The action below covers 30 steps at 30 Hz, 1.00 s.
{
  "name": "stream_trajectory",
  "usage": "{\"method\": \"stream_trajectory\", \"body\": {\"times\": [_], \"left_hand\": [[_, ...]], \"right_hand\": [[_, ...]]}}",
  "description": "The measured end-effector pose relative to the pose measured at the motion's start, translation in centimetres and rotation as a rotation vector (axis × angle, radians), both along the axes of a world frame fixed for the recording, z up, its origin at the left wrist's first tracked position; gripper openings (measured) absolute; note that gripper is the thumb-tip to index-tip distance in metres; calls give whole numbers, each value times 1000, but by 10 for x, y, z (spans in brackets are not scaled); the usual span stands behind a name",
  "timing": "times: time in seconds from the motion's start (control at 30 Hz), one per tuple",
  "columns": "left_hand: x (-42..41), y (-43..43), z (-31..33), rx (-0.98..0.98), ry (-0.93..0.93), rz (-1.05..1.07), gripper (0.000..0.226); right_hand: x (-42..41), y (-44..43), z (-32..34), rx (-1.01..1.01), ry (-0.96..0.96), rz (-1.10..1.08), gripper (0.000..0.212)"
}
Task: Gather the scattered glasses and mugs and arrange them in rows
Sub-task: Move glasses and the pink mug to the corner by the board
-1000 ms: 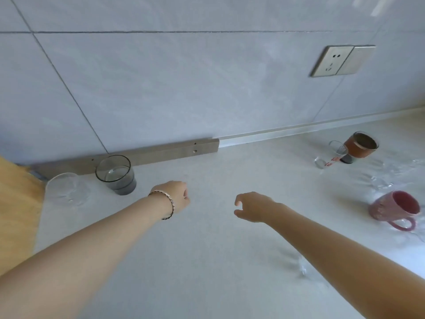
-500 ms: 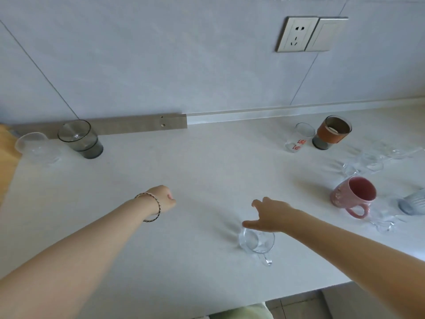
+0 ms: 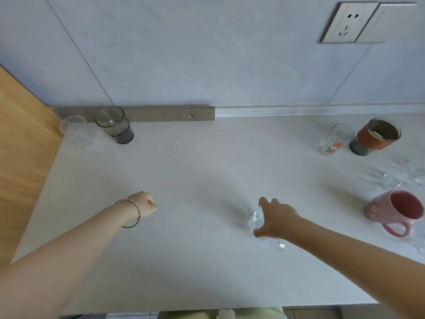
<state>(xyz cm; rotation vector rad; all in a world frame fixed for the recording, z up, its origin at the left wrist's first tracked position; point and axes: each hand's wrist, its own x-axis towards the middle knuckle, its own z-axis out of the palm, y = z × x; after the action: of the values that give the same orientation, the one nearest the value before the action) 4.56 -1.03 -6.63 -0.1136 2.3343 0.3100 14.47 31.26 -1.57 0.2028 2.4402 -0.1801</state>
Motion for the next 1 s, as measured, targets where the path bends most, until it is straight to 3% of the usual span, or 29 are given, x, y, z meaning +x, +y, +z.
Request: {"method": "stream_trajectory", "body": {"times": [0.3, 0.57, 0.8, 1.0], "left_hand": [[-78, -67, 8, 43, 46, 5, 35], [-131, -104, -17, 62, 55, -31, 37], [-142, -116, -34, 130, 54, -55, 38], [-138, -113, -33, 104, 42, -88, 40]], "right_hand": [[-151, -114, 19, -134, 230, 7, 76], [-277, -219, -2, -192, 266, -38, 80], [-315, -242, -24, -91, 267, -43, 73], [-301, -236, -27, -181, 338, -130, 77]]}}
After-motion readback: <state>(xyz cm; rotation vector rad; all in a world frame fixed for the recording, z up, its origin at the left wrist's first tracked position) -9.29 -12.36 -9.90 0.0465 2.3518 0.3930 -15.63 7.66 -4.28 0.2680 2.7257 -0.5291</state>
